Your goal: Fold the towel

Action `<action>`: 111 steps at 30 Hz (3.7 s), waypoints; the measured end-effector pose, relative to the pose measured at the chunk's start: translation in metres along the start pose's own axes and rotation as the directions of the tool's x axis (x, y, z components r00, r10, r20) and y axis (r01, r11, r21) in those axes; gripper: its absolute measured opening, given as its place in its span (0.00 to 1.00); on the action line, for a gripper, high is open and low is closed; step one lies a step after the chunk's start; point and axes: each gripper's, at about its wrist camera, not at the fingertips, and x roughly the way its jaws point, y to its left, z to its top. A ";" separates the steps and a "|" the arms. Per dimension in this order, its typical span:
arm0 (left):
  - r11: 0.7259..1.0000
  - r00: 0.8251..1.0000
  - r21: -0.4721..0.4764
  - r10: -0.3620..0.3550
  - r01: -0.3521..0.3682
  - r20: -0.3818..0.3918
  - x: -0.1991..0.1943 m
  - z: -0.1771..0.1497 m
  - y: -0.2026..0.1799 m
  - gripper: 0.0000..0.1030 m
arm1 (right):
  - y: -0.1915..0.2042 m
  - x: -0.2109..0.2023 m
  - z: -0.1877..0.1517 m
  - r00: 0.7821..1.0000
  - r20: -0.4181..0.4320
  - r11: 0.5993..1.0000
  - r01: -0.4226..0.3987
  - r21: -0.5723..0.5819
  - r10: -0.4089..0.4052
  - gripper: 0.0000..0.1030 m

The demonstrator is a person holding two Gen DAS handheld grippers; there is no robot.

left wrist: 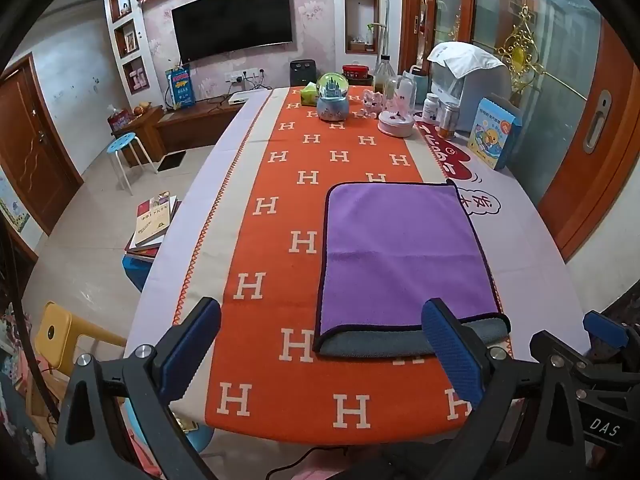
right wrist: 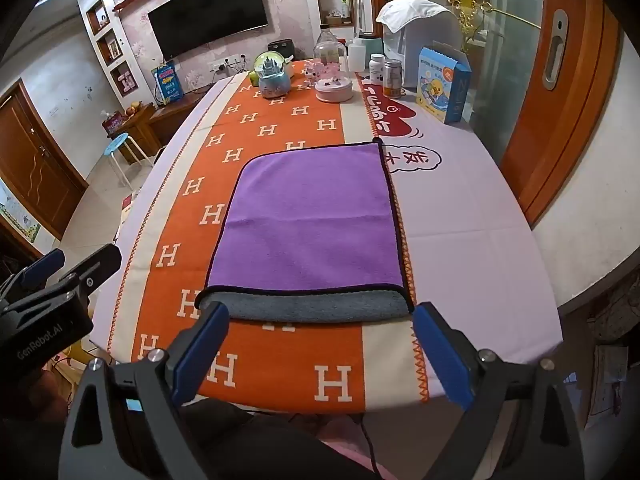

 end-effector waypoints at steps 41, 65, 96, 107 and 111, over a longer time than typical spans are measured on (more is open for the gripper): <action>0.999 0.998 0.002 -0.036 0.037 -0.054 0.016 0.001 -0.002 0.97 | -0.003 0.009 0.002 0.999 -0.029 1.000 0.026 0.014 -0.025 0.91; 0.996 0.969 0.034 -0.075 0.086 -0.236 0.059 -0.010 -0.013 0.97 | -0.034 0.038 -0.005 0.990 -0.138 0.995 0.023 0.095 -0.009 0.87; 0.980 0.900 0.065 -0.144 0.186 -0.412 0.189 -0.051 -0.002 0.97 | -0.084 0.133 -0.030 0.998 -0.065 0.994 -0.033 -0.105 0.026 0.74; 0.972 0.883 -0.017 -0.221 0.235 -0.413 0.216 -0.063 0.010 0.86 | -0.093 0.156 -0.034 0.996 -0.065 0.989 -0.064 -0.136 0.055 0.58; 0.964 0.871 -0.058 -0.259 0.259 -0.417 0.221 -0.063 0.012 0.75 | -0.091 0.158 -0.032 0.996 -0.059 0.983 -0.079 -0.166 0.070 0.53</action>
